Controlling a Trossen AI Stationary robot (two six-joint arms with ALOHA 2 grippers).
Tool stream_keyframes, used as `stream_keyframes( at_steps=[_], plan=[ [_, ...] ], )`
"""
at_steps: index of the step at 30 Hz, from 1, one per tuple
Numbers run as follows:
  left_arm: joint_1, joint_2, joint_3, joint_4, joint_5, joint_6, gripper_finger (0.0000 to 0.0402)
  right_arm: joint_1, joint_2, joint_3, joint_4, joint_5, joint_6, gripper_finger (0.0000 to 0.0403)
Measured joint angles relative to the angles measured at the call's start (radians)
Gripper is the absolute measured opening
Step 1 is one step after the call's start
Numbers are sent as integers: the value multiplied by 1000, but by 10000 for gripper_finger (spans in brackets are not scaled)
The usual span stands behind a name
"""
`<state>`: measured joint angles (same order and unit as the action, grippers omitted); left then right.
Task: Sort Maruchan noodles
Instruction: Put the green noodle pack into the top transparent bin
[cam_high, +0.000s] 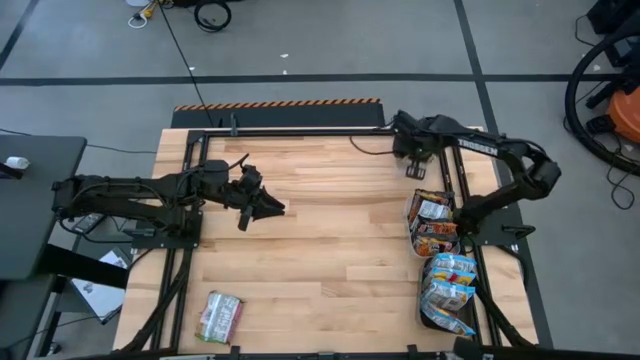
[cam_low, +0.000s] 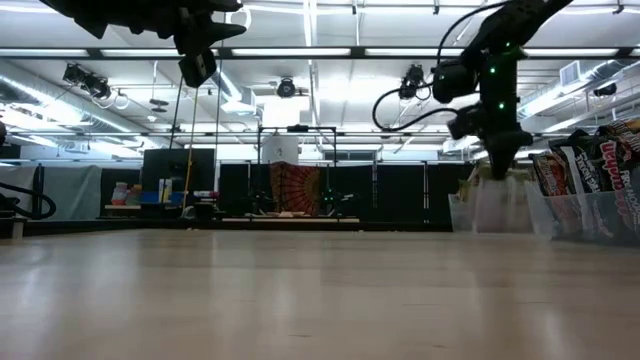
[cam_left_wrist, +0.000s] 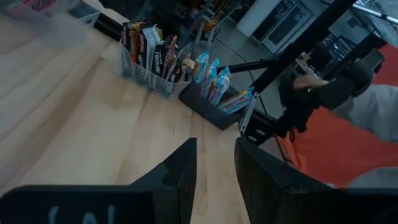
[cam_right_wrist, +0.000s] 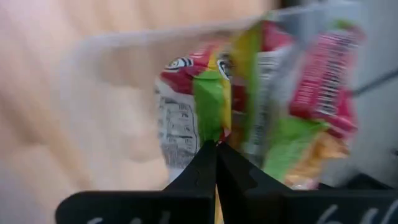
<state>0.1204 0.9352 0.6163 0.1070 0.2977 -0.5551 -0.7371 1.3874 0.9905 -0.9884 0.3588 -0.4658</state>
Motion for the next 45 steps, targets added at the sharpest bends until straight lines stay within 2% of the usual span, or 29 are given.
stream_keyframes(
  at_steps=[2, 4, 9, 14, 20, 33, 45],
  plan=[
    [0, 0, 0, 0, 0, 17, 114, -20, -19, 7, 18, 72, -37, 4],
    [0, 0, 0, 0, -7, 31, 114, -50, -32, 8, 51, 91, -65, 4],
    [0, 0, 0, 0, -29, 49, 114, -134, -24, 8, 152, 89, -77, 4],
    [0, 0, 0, -8, -31, 51, 114, -186, -5, 8, 170, 27, -77, 6],
    [0, 0, 0, -40, -31, 51, 114, -193, -4, 8, 166, 20, -83, 12],
    [0, 0, 0, -45, -31, 51, 114, -181, -89, 8, 89, -14, -87, 76],
    [0, 0, 0, -45, -31, 51, 114, -189, -132, 9, 84, -12, -128, 113]
  ],
)
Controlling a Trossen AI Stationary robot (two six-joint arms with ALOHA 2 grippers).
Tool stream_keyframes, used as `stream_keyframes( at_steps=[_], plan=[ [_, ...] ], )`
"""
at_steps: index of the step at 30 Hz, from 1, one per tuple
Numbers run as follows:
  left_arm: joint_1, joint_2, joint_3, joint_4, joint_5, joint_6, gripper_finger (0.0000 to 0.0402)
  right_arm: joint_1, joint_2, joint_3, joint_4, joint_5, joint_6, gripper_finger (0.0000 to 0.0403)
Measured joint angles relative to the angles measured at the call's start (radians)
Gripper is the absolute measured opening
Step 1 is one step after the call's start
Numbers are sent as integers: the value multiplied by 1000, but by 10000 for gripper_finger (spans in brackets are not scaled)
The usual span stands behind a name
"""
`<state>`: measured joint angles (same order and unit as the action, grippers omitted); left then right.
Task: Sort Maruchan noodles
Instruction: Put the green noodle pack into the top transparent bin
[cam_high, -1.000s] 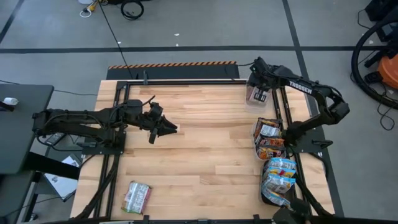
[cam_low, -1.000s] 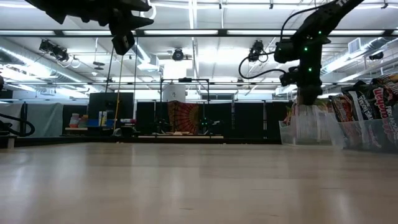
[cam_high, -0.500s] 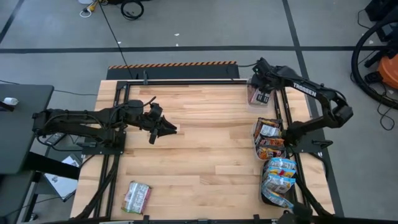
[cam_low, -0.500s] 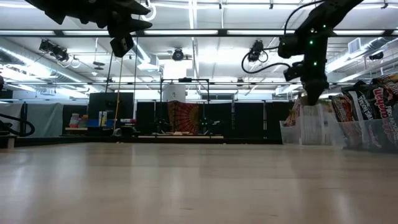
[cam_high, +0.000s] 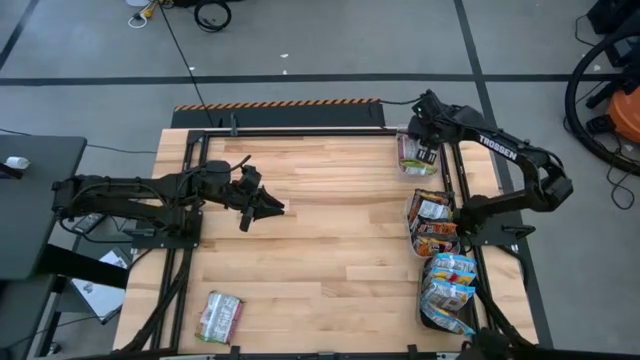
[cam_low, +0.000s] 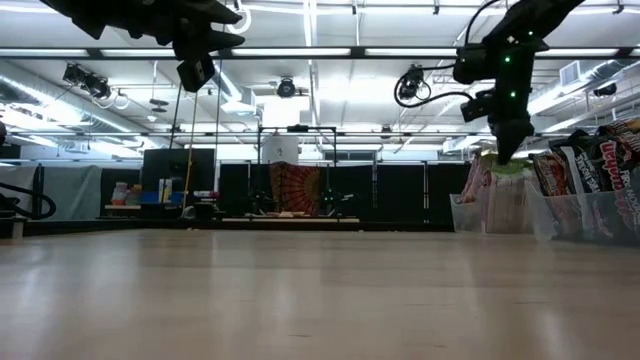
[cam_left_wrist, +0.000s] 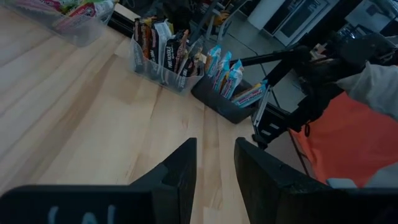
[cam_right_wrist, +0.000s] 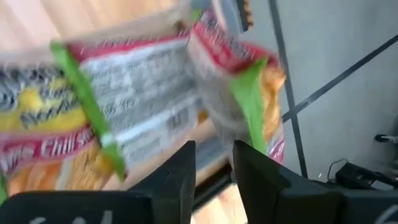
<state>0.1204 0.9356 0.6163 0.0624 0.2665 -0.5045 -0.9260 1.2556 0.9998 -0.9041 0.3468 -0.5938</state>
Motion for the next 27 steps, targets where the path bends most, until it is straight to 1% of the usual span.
stream_keyframes(
  at_steps=[3, 7, 10, 14, 15, 18, 19, 20, 23, 24, 27],
  plan=[
    [0, 0, 0, -1, 0, -8, 114, 13, -21, 21, -60, 1, -2, 123],
    [0, 0, 0, -13, 0, -13, 114, 12, -82, 30, -40, -15, -12, 133],
    [0, 0, 0, -16, 0, -8, 114, 1, -104, 30, -49, -91, -54, 148],
    [0, 0, 0, -17, 0, -7, 114, 13, -117, 29, -132, -265, -113, 176],
    [0, 0, 0, -17, 0, -7, 114, 15, -115, 24, -136, -275, -117, 181],
    [0, 0, 0, -16, -1, -7, 114, 2, -94, -10, -97, -220, -106, 186],
    [0, 0, 0, -16, -1, -7, 114, -6, -86, -23, -94, -217, -107, 187],
    [0, 0, 0, -16, -1, -7, 114, -9, -79, -32, -94, -241, -111, 187],
    [0, 0, 0, -16, -1, -8, 114, 19, -59, -45, -91, -376, -163, 187],
    [0, 0, 0, -16, -1, -8, 114, 36, -55, -48, -75, -386, -182, 187],
    [0, 0, 0, -15, -1, -8, 114, 83, -31, -50, 55, -324, -188, 186]
  ],
)
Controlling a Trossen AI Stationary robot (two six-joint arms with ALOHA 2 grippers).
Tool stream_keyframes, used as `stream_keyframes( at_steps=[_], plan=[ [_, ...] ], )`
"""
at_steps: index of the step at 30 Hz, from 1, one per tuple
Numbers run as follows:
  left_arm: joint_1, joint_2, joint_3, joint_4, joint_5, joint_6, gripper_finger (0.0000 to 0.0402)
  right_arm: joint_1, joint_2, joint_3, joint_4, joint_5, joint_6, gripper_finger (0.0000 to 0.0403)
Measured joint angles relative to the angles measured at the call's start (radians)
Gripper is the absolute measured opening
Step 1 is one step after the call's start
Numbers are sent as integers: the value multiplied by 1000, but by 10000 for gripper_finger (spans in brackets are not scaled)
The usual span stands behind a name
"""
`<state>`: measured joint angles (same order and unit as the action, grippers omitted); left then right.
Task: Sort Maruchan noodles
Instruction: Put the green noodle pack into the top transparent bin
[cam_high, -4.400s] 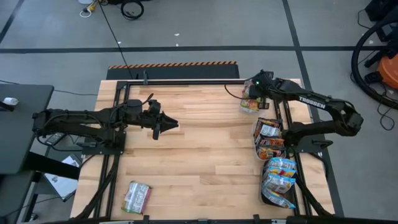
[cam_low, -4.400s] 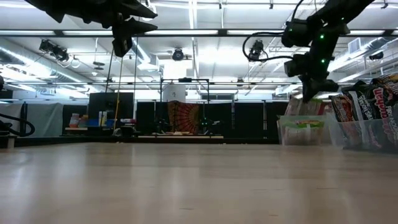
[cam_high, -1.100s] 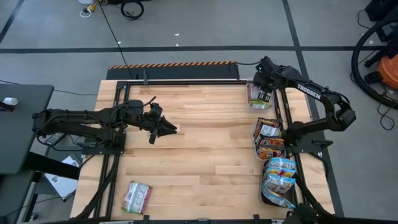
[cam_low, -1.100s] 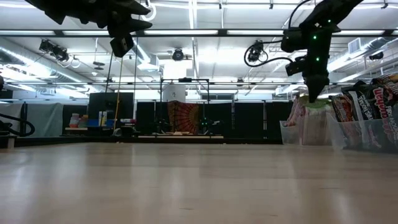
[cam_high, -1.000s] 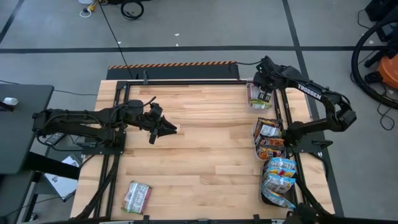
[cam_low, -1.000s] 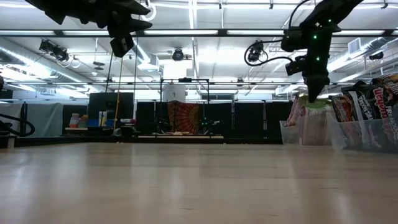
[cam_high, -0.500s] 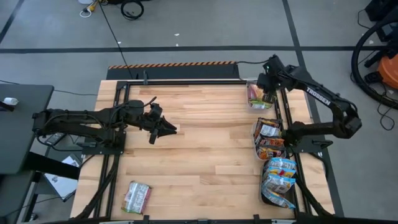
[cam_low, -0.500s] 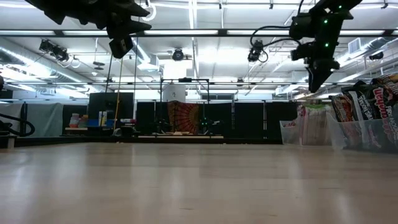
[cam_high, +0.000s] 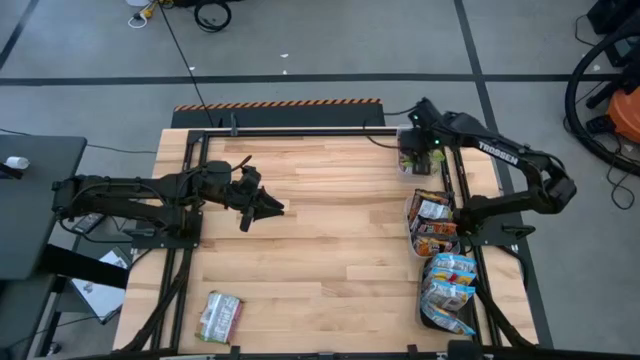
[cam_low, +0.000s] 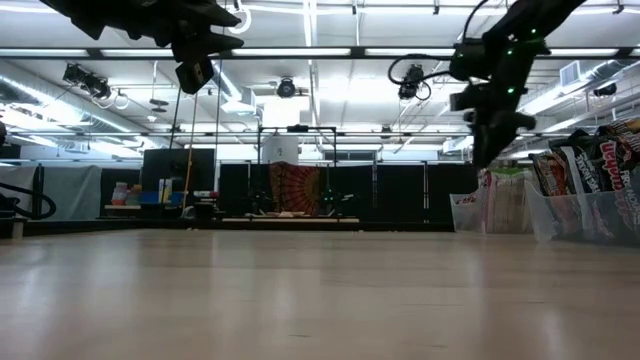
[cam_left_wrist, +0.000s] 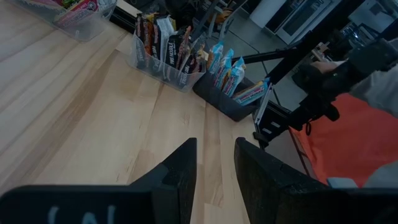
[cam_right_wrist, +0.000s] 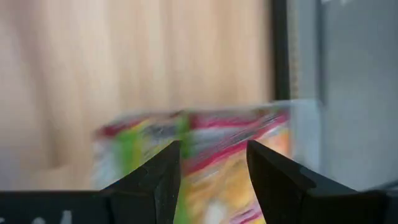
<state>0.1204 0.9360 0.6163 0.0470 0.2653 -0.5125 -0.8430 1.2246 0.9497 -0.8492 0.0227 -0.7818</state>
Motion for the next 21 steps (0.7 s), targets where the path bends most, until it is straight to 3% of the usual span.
stream_keyframes(
  at_steps=[3, 8, 14, 21],
  plan=[
    [0, 0, 0, 0, -10, 0, 114, 24, 46, 0, 71, 11, 1, 184],
    [0, 0, 0, 1, -10, -26, 114, 30, 160, 0, 37, 14, 20, 183],
    [0, 0, 0, 1, -10, -27, 114, 30, 252, 0, 43, 103, 20, 179],
    [0, 0, 0, 1, -10, -27, 114, 28, 296, 1, 47, 128, 23, 131]
  ],
)
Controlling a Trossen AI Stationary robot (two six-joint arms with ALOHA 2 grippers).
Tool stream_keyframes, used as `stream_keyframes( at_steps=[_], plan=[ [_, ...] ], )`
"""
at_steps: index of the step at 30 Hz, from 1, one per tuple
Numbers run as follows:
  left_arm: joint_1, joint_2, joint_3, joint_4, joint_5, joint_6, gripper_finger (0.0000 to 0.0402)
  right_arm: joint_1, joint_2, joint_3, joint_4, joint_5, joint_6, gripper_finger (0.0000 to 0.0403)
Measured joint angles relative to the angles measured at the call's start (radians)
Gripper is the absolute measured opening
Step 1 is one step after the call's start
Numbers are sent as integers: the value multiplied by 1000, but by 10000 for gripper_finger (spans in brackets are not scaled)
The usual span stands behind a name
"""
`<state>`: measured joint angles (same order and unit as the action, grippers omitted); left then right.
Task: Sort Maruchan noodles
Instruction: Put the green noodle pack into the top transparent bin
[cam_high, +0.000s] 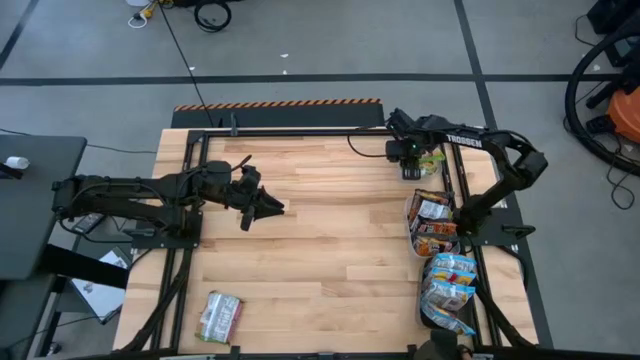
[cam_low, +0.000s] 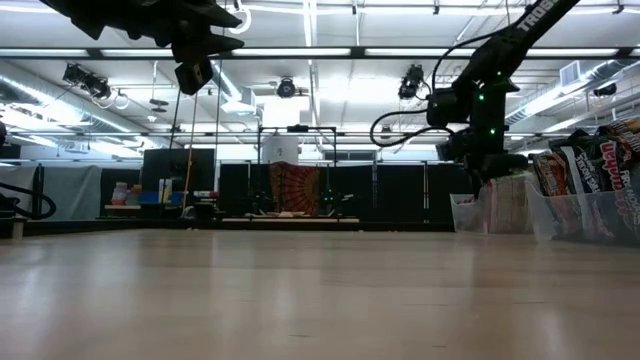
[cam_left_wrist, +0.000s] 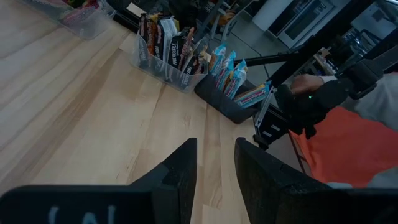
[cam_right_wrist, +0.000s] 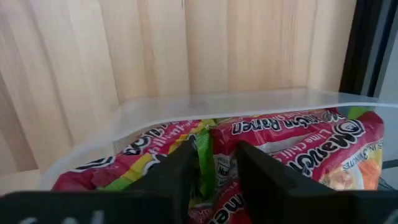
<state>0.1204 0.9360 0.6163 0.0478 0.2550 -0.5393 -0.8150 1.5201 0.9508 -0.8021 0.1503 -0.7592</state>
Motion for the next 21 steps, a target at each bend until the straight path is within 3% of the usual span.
stream_keyframes(
  at_steps=[8, 18, 21],
  plan=[
    [0, 0, 0, 0, 0, 0, 114, 0, -55, -1, -30, 45, 2, 10],
    [0, 0, 0, 0, 0, 0, 114, -1, -163, 59, -149, 56, -18, 6],
    [0, 0, 0, 0, 0, 0, 114, -9, -171, 117, -228, 2, -25, 5]
  ],
)
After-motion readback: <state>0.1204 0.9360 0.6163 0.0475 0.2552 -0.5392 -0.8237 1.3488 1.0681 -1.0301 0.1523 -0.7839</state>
